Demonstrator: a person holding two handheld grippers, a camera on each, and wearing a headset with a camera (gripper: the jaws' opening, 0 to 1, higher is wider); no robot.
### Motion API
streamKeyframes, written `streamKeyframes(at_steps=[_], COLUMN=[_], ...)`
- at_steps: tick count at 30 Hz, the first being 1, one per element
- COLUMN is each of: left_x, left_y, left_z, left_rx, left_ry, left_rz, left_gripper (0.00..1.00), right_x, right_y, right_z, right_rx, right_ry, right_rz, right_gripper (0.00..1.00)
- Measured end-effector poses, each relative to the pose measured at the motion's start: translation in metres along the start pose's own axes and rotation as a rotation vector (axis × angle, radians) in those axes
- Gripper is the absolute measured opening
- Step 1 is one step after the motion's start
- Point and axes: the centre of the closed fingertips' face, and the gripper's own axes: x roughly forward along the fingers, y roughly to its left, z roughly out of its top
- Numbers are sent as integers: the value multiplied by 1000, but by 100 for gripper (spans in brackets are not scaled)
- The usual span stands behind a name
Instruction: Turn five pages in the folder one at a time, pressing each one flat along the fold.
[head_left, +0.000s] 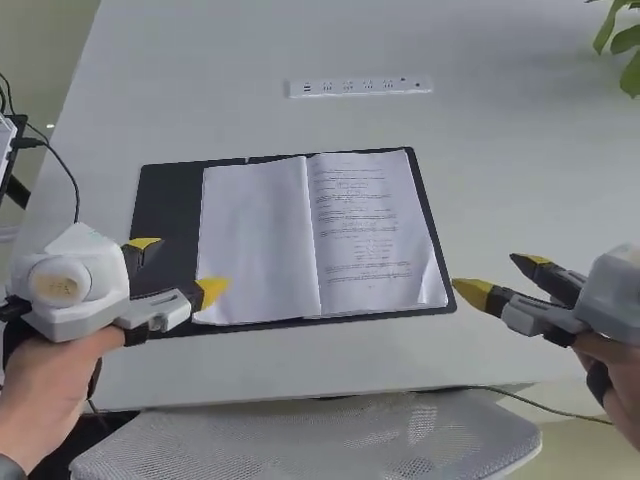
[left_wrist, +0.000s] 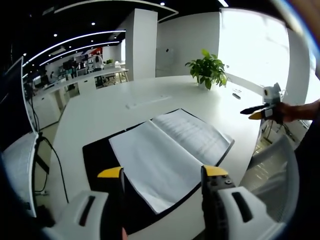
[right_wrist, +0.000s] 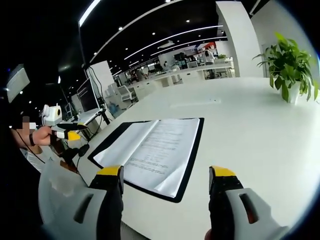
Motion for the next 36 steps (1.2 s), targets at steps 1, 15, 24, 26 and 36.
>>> streamKeyframes(at_steps=[1, 15, 24, 26, 36], left_x=[3, 80, 121, 128, 180], left_y=[-2, -81, -128, -135, -181], left_z=[2, 32, 29, 30, 25], left_rx=[6, 74, 145, 148, 112], left_ry=[0, 22, 71, 74, 98], left_rz=[-7, -196, -300, -310, -326], left_gripper=[60, 57, 55, 55, 50], right_x=[0, -2, -10, -11, -13], right_y=[0, -4, -17, -20, -25], right_z=[0, -5, -13, -15, -19], right_rx=[3, 30, 60, 66, 107], right_ry=[0, 4, 3, 3, -2], right_rz=[0, 9, 4, 4, -5], right_gripper=[69, 67, 66, 65, 63])
